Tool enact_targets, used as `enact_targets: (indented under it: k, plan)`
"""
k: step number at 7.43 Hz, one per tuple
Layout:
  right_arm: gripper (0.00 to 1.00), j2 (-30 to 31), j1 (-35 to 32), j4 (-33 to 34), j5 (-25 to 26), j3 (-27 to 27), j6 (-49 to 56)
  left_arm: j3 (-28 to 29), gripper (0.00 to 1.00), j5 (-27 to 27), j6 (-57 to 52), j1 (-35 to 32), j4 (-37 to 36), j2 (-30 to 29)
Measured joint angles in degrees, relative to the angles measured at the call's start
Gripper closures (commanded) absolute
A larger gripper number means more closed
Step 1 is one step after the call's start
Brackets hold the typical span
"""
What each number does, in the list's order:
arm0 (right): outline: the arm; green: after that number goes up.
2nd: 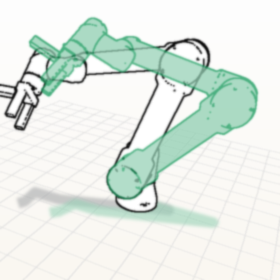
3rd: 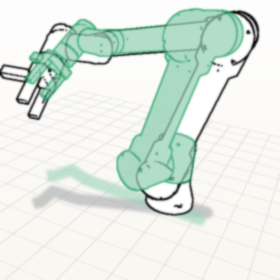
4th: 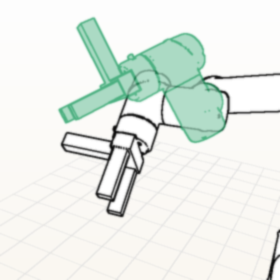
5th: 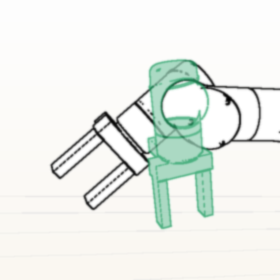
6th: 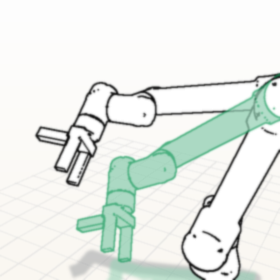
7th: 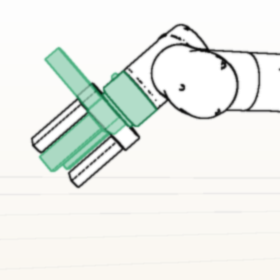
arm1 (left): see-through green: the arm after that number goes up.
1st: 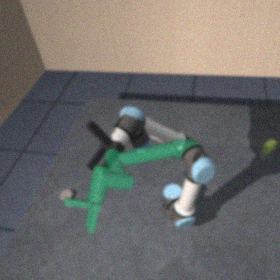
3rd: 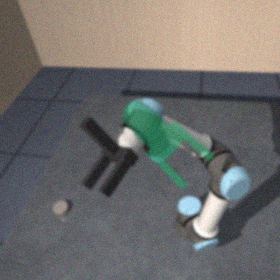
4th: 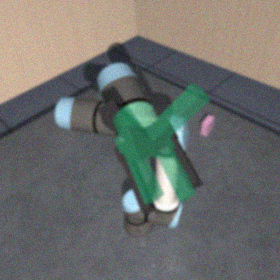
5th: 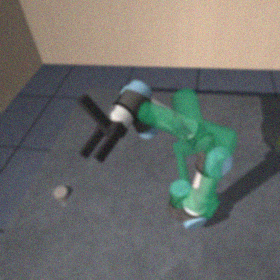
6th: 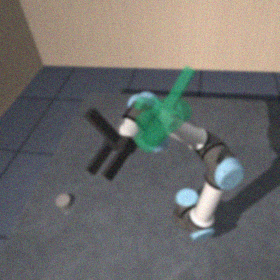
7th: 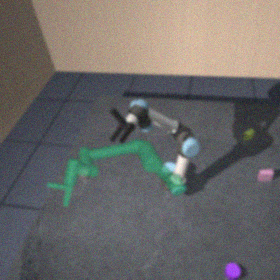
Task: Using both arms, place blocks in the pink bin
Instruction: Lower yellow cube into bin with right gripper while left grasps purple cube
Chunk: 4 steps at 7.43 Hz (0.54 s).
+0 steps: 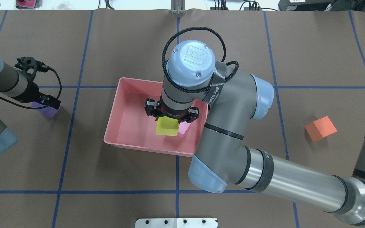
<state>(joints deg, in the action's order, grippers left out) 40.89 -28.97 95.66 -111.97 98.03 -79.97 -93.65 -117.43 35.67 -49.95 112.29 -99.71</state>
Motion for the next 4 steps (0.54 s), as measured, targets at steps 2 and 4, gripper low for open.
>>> enact_targets:
  k: [2,4]
  plan:
    - [1.00,-1.21,0.04,-0.14,-0.05,-2.06,-0.03,-0.12,0.20,-0.98,0.03,0.03,-0.03,0.48]
    - [1.00,-2.44,0.05,-1.53,-0.08,-5.09,0.15,-0.33,1.00,-2.75,0.11,0.03,-0.05,1.10]
